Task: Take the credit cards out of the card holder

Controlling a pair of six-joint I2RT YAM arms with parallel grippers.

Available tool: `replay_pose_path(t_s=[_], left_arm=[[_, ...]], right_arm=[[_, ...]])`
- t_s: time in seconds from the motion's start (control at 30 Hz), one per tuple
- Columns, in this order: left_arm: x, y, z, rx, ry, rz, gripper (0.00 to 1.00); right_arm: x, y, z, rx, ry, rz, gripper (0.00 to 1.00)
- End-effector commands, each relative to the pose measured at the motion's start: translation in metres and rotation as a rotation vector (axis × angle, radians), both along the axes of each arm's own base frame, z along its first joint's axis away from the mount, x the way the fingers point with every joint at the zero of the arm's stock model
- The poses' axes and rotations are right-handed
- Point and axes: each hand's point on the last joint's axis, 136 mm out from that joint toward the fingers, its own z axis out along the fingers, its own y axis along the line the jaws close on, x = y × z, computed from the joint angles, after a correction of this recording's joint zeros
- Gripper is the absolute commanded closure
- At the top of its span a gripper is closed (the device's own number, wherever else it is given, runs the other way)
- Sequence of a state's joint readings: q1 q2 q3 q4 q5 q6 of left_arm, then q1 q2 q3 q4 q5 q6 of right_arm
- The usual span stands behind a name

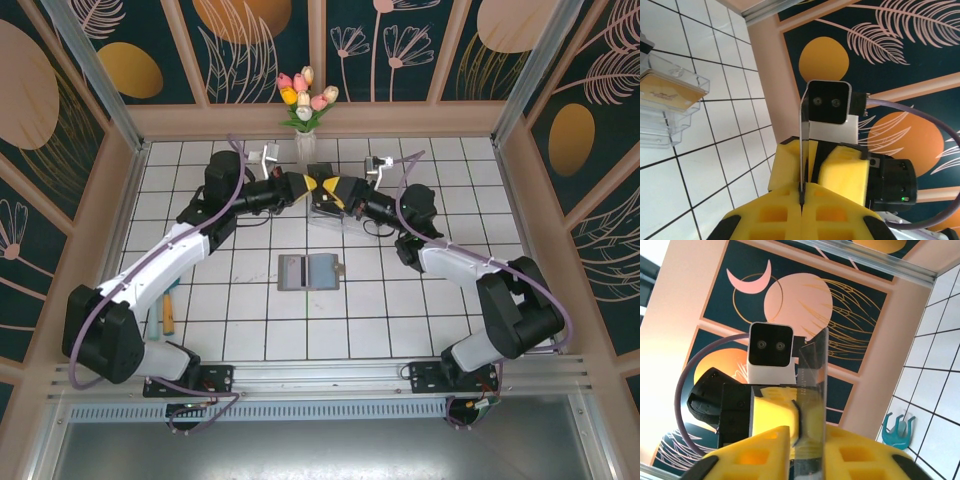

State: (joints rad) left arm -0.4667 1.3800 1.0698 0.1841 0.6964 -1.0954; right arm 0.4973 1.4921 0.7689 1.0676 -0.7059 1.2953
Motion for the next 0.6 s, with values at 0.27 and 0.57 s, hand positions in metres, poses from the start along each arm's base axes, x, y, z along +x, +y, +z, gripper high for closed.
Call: replay_pose_path(t_s=[0.27,0.57], left_arm=[[0.008,0.019,-0.009,0.076,0.016,0.097,0.53],[0.04,0.084,-0.087,0.363,0.078,0.299,0.07]], right_arm=[[0.012,-0.004,0.003,-0.119,-0.113,-0.036,1.0],[0.055,-0.015,-0.043,-0.553,-0.286,-0.164,1.0]])
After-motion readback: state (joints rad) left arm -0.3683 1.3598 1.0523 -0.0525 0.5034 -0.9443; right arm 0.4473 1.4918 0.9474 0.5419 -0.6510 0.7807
